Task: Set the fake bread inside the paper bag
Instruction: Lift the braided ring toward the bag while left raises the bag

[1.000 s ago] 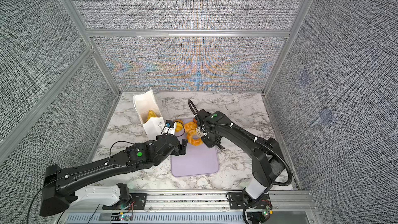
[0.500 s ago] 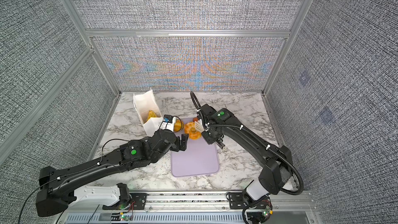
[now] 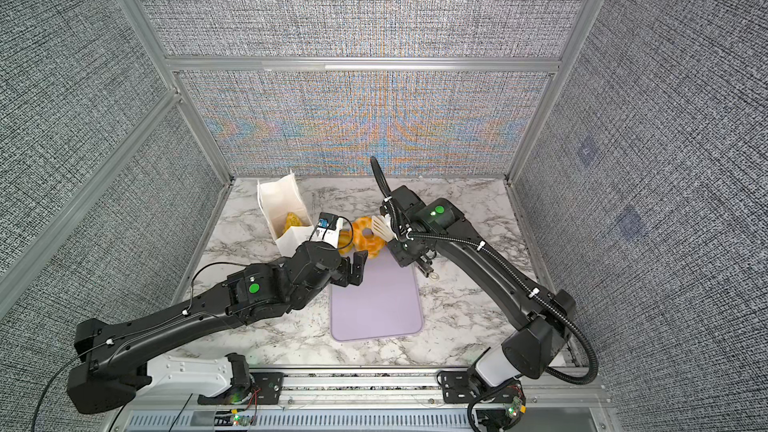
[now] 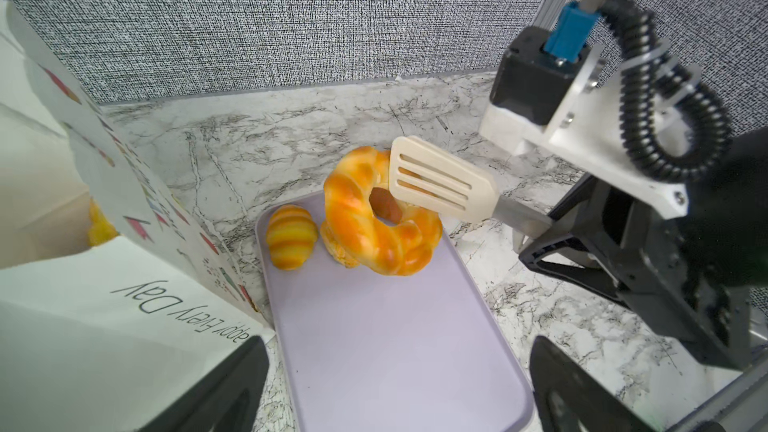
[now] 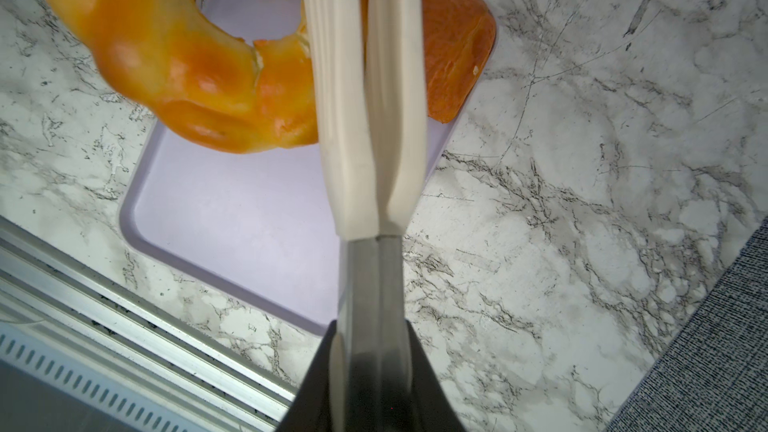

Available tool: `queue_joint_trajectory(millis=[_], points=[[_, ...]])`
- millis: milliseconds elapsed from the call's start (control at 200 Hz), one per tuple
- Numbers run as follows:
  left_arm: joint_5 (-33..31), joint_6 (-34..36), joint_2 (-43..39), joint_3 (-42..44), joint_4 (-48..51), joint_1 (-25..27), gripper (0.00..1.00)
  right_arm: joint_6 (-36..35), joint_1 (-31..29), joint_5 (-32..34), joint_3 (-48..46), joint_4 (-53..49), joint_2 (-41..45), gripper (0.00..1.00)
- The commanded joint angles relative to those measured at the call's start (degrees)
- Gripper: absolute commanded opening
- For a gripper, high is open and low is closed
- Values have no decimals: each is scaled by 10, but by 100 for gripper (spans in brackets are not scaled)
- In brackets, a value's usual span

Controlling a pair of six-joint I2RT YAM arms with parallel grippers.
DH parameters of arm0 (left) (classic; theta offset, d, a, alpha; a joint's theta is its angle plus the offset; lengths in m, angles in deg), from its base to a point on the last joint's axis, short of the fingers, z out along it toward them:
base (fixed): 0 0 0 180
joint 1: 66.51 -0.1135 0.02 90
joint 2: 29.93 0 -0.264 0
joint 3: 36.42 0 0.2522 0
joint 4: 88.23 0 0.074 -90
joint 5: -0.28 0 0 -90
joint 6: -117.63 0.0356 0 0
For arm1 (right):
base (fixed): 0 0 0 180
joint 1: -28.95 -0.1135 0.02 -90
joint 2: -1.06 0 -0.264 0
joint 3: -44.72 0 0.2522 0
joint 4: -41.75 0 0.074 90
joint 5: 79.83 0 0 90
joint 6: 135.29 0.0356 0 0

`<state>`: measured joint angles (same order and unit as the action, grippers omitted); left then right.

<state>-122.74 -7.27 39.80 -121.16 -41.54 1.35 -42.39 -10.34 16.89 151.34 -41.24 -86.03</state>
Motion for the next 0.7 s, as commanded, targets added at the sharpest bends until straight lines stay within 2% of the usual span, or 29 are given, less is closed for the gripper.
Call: queue_joint_trajectory(millis=[0, 690], points=[[-21, 6, -8, -10, 8, 1, 99, 3, 0, -5, 18, -13, 0, 22], [-85, 61, -37, -67, 28, 5, 99, 0, -4, -44, 93, 7, 6, 22]])
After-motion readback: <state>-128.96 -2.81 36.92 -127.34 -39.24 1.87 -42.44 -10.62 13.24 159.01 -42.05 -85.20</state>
